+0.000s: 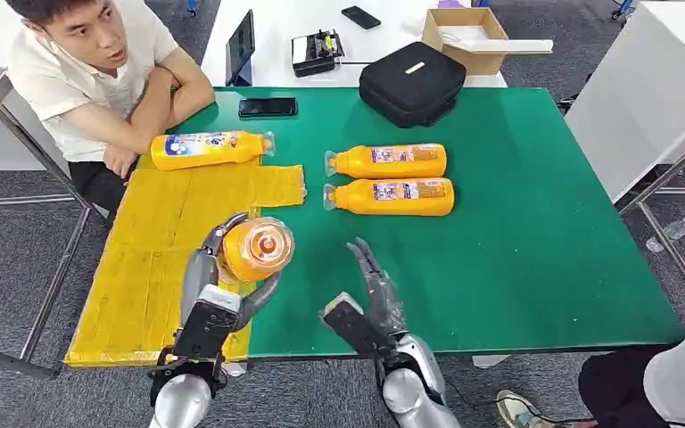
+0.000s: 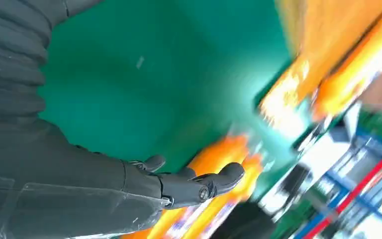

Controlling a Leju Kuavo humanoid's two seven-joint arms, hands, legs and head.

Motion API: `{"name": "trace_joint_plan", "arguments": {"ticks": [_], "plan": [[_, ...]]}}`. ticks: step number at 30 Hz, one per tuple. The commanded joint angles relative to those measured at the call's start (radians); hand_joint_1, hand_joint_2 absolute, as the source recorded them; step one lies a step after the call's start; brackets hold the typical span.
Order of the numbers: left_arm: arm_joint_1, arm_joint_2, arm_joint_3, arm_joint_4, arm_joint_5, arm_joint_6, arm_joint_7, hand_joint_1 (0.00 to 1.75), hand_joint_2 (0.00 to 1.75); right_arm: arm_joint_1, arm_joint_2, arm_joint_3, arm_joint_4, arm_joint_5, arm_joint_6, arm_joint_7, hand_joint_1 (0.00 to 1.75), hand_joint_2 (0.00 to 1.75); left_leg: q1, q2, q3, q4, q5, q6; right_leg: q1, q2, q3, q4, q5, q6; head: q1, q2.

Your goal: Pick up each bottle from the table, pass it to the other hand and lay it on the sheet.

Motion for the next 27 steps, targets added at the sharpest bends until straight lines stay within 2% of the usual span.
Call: {"name": "trace_joint_plan", "arguments": {"ticks": [1,4,7,12,17,20,23,27], "plan": [[-0.007,-0.04,0.08,-0.056,-0.18,0.053,0.026,1.75,1.75,0.043,0.028,-0.185,-0.126,0.048,-0.053,-0.001,0.0,1.75,0.001,0.0,0.002,0.0,-0.001,0.0,0.001,-0.001,0.003,0.0,-0.001,-0.004,0.0,0.0],[-0.012,-0.009,0.113,-0.094,-0.459,0.064,0.076,1.75,1.75,0.05,0.02,-0.273,-0.229,0.086,-0.079,-0.029,0.0,1.75,0.0,0.0,0.001,0.0,-0.001,0.0,0.001,-0.001,0.002,0.001,-0.001,-0.003,0.0,0.0],[-0.017,0.034,0.141,-0.06,-0.715,0.082,0.116,1.75,1.75,0.046,0.002,-0.3,-0.273,0.132,-0.098,-0.061,0.0,1.75,0.0,0.001,0.003,0.001,-0.001,0.001,0.001,-0.001,0.003,0.001,-0.002,-0.004,0.0,0.0],[-0.049,0.07,0.184,0.043,-0.803,0.1,0.112,1.75,1.75,0.045,-0.012,-0.292,-0.294,0.138,-0.114,-0.08,0.0,1.75,-0.001,0.001,0.005,-0.002,0.0,0.0,0.0,-0.001,0.006,-0.001,-0.001,-0.004,0.0,0.0],[-0.161,0.168,0.195,0.319,-0.951,0.088,0.166,1.75,1.75,0.005,-0.036,-0.266,-0.243,0.12,-0.14,-0.096,0.0,1.75,0.0,0.001,0.007,-0.004,0.001,-0.001,0.0,-0.001,0.006,-0.003,0.0,-0.004,0.0,0.0],[-0.248,0.23,0.124,0.571,-0.982,0.112,0.214,1.75,1.75,-0.021,-0.049,-0.272,-0.182,0.096,-0.153,-0.11,0.0,1.75,-0.001,0.0,0.007,-0.005,0.002,0.0,0.0,-0.001,0.007,-0.003,0.001,-0.003,0.0,0.0],[-0.285,0.226,0.106,0.704,-0.982,0.112,0.228,1.75,1.75,-0.031,-0.056,-0.281,-0.138,0.084,-0.162,-0.125,0.0,1.75,0.0,0.0,0.007,-0.004,0.002,0.0,0.001,-0.002,0.008,-0.003,0.001,-0.004,0.0,0.0],[-0.31,0.195,0.13,0.772,-0.982,0.037,0.24,1.75,1.75,-0.038,-0.05,-0.295,-0.103,0.055,-0.156,-0.146,0.0,1.75,0.0,0.0,0.004,-0.002,0.002,-0.001,0.0,-0.001,0.004,-0.002,0.001,-0.002,0.0,0.0]]}}
